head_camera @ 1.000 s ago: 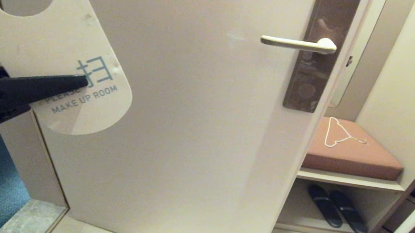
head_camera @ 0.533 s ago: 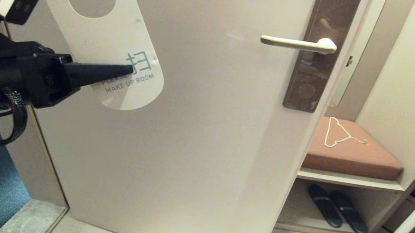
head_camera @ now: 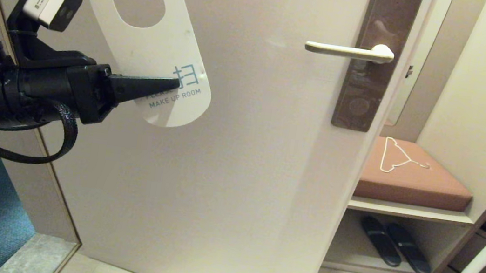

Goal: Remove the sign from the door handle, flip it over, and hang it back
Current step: Hang the sign back with the other side facing out

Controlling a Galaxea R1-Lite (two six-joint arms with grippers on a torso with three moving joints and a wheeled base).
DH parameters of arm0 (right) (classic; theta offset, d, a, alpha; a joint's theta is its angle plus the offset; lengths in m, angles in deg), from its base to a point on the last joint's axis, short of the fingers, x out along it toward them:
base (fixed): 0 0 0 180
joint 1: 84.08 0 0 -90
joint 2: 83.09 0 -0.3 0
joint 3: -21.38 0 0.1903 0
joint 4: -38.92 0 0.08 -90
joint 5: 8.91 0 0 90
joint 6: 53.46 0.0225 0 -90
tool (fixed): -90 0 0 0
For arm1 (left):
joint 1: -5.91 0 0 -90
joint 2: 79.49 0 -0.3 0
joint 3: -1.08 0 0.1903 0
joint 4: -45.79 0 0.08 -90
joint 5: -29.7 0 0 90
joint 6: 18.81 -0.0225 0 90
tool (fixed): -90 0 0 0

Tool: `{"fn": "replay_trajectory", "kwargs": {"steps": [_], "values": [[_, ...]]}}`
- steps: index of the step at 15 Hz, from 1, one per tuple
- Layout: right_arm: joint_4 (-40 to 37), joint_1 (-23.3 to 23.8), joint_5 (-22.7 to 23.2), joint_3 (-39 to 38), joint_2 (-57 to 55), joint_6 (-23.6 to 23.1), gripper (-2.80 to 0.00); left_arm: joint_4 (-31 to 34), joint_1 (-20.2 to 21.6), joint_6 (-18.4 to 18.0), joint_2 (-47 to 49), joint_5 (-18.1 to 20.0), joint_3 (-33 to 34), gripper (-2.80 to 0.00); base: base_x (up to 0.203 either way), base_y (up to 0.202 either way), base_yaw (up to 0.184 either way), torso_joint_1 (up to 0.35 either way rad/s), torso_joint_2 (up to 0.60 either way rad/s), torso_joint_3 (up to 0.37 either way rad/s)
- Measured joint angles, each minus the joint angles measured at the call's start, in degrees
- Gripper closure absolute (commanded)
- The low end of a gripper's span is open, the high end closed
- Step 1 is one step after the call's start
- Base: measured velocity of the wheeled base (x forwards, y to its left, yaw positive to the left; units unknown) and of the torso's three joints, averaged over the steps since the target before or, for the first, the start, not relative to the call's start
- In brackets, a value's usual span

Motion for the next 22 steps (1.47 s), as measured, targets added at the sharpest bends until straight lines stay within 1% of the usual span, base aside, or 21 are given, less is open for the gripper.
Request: {"fn": "replay_trajectory", "kwargs": {"steps": [9, 19, 22], "values": [[0.1, 0.0, -0.3, 0.0, 1.1, 1.3, 0.00, -0.3, 0.0, -0.1, 0.4, -0.1, 0.1, 0.00, 0.000, 0.000, 0.000, 0.000, 0.00, 0.000], [0.3, 0.0, -0.3, -0.1, 1.1, 1.4, 0.00, -0.5, -1.1, -0.3, -0.4, 0.3, 1.1, 0.00, 0.000, 0.000, 0.000, 0.000, 0.00, 0.000], [0.2, 0.0, -0.2, -0.1, 1.1, 1.4, 0.00, -0.4, -1.1, -0.2, 0.6, 0.4, -0.6, 0.00, 0.000, 0.000, 0.000, 0.000, 0.00, 0.000]]}}
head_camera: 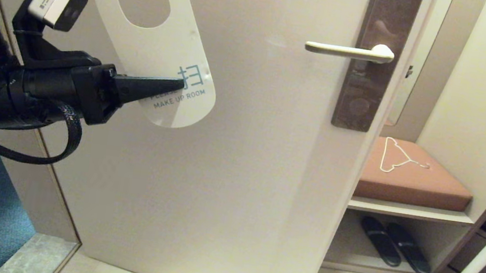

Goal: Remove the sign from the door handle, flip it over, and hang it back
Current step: Hang the sign back with the other side facing out

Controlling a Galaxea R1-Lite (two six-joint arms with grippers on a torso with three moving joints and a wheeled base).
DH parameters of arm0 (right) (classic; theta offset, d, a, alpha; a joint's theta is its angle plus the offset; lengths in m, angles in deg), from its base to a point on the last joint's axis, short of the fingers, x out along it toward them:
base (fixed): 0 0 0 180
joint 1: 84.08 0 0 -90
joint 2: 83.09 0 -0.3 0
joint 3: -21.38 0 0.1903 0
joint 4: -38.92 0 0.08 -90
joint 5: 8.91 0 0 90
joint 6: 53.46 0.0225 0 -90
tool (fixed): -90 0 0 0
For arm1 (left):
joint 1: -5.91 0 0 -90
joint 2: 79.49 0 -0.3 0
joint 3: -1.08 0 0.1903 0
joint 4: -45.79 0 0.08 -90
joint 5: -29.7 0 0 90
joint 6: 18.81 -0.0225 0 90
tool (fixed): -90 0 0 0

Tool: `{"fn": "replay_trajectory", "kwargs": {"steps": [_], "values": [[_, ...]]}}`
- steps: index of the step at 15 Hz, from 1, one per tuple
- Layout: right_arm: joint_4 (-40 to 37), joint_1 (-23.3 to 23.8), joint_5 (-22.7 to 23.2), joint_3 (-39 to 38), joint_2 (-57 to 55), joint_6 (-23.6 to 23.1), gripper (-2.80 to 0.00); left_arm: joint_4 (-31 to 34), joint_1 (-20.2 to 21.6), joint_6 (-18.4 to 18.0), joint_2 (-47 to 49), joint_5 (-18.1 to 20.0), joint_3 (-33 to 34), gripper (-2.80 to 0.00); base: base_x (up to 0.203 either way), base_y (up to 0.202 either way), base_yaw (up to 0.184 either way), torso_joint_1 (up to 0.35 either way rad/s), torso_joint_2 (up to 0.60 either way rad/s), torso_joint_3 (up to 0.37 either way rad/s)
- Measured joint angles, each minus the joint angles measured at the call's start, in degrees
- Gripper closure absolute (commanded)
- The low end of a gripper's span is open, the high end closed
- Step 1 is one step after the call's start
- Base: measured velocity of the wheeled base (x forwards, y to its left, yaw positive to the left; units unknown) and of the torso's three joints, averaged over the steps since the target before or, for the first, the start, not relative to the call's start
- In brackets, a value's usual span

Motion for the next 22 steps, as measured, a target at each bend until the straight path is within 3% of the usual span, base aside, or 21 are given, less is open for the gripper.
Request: {"fn": "replay_trajectory", "kwargs": {"steps": [5, 12, 17, 19, 22], "values": [[0.0, 0.0, 0.0, 0.0, 0.0, 0.0, 0.00, 0.2, -0.3, -0.2, 4.4, 0.5, -5.5, 0.00, 0.000, 0.000, 0.000, 0.000, 0.00, 0.000], [0.0, 0.0, 0.0, 0.0, 0.0, 0.0, 0.00, 2.5, -7.9, -3.9, 10.4, -3.2, -11.8, 0.00, 0.000, 0.000, 0.000, 0.000, 0.00, 0.000], [0.0, 0.0, 0.0, 0.0, 0.0, 0.0, 0.00, 4.4, -9.0, -4.3, 14.8, -2.9, -18.3, 0.00, 0.000, 0.000, 0.000, 0.000, 0.00, 0.000], [0.0, 0.0, -0.1, 0.0, 0.0, 0.0, 0.00, 8.6, -9.4, -7.5, 16.1, -5.1, -20.9, 0.00, 0.000, 0.000, 0.000, 0.000, 0.00, 0.000], [0.0, 0.0, 0.0, 0.0, 0.0, 0.0, 0.00, 14.6, -11.9, -15.5, 16.8, -14.1, -22.0, 0.00, 0.000, 0.000, 0.000, 0.000, 0.00, 0.000]]}}
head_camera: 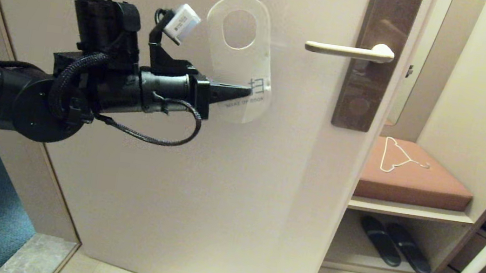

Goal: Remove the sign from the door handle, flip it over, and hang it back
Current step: Hang the sign back with the other side facing out

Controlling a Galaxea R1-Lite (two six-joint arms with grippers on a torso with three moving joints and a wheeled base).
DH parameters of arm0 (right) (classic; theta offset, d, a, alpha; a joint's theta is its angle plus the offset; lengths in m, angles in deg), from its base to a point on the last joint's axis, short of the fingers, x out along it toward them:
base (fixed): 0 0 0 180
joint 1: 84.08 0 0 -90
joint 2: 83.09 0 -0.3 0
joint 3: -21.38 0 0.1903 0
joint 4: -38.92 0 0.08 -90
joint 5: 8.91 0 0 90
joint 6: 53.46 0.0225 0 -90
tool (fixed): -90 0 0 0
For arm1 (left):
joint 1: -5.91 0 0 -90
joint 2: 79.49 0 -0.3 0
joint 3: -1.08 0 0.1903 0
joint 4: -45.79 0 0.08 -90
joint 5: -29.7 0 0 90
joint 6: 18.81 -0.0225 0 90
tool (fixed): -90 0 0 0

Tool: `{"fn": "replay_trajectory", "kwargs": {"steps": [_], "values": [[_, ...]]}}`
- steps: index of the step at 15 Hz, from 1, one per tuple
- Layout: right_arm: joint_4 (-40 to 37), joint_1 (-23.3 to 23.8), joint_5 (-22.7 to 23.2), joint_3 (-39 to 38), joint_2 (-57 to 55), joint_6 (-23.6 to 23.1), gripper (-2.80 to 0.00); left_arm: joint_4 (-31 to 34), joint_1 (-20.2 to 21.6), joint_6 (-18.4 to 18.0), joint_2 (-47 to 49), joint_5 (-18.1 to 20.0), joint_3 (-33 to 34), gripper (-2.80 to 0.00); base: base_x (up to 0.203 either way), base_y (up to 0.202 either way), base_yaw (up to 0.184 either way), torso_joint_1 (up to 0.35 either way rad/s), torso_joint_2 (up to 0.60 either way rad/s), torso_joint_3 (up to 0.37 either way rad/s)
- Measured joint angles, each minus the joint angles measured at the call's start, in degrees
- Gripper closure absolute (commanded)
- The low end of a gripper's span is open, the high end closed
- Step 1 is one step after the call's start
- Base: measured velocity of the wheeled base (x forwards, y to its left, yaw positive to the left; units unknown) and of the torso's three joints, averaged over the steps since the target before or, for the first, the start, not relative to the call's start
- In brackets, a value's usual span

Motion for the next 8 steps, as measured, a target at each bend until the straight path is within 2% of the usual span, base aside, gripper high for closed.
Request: {"fn": "replay_trajectory", "kwargs": {"steps": [1, 4, 8], "values": [[0.0, 0.0, 0.1, 0.0, 0.0, 0.0, 0.00, 0.8, -1.0, -1.3, 0.0, -2.7, -0.2, 0.00, 0.000, 0.000, 0.000, 0.000, 0.00, 0.000], [0.0, 0.0, 0.0, 0.0, 0.0, 0.0, 0.00, 4.1, -3.2, -1.8, -0.3, -7.4, -2.0, 0.00, 0.000, 0.000, 0.000, 0.000, 0.00, 0.000], [0.0, 0.0, 0.0, 0.0, 0.0, 0.0, 0.00, 9.7, -6.1, -3.3, -0.1, -15.5, -7.0, 0.00, 0.000, 0.000, 0.000, 0.000, 0.00, 0.000]]}}
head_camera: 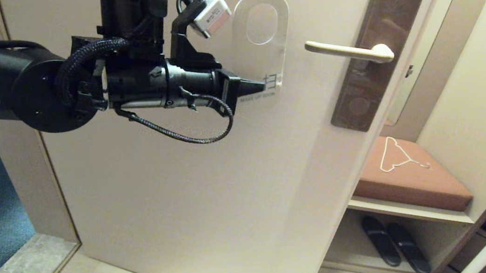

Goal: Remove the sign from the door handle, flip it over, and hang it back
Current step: Hang the sign back with the other side facing out

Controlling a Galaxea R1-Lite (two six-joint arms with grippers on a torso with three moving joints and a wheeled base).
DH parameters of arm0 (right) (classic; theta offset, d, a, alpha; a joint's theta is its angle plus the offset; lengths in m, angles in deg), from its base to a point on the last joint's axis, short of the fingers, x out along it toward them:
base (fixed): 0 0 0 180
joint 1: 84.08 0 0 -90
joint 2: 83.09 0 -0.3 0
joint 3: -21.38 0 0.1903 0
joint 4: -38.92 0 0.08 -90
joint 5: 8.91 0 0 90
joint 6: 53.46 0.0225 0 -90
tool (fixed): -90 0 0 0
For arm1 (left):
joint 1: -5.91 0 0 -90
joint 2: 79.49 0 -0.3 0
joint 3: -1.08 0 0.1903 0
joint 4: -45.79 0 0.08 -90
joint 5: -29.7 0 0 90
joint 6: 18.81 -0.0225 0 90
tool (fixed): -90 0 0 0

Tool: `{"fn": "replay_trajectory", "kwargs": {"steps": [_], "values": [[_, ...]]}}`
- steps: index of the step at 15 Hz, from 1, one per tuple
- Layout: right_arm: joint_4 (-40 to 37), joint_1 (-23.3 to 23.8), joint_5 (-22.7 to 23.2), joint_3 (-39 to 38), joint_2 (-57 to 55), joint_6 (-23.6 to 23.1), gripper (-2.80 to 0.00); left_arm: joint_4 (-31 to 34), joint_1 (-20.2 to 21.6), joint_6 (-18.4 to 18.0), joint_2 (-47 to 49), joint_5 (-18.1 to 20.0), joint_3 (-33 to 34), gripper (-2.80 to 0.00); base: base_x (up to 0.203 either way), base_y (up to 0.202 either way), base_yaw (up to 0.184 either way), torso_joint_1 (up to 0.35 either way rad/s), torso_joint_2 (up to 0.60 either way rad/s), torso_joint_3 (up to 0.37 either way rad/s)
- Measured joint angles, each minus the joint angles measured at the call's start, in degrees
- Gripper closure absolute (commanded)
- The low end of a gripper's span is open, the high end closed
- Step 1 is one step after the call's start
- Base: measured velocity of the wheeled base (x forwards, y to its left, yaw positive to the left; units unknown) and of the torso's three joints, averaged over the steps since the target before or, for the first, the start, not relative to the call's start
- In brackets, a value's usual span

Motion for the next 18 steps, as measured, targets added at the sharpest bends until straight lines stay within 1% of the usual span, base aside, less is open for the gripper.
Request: {"fn": "replay_trajectory", "kwargs": {"steps": [4, 6, 8, 15, 18], "values": [[0.0, 0.0, 0.0, 0.0, 0.0, 0.0, 0.00, 4.4, -2.5, -0.8, 1.1, -5.7, -3.8, 0.00, 0.000, 0.000, 0.000, 0.000, 0.00, 0.000], [0.0, 0.0, 0.0, 0.0, 0.0, 0.1, 0.00, 7.5, -3.4, -0.9, 1.5, -7.9, -5.7, 0.00, 0.000, 0.000, 0.000, 0.000, 0.00, 0.000], [0.0, 0.0, 0.0, 0.0, 0.0, 0.1, 0.00, 10.4, -4.1, -1.0, 2.2, -9.1, -8.0, 0.00, 0.000, 0.000, 0.000, 0.000, 0.00, 0.000], [0.0, 0.0, 0.0, 0.0, 0.0, 0.0, 0.00, 11.7, -5.3, -3.4, 7.9, -13.9, -15.8, 0.00, 0.000, 0.000, 0.000, 0.000, 0.00, 0.000], [0.0, 0.0, 0.0, 0.0, 0.0, 0.1, 0.00, 12.6, -5.7, -4.0, 9.5, -14.0, -16.7, 0.00, 0.000, 0.000, 0.000, 0.000, 0.00, 0.000]]}}
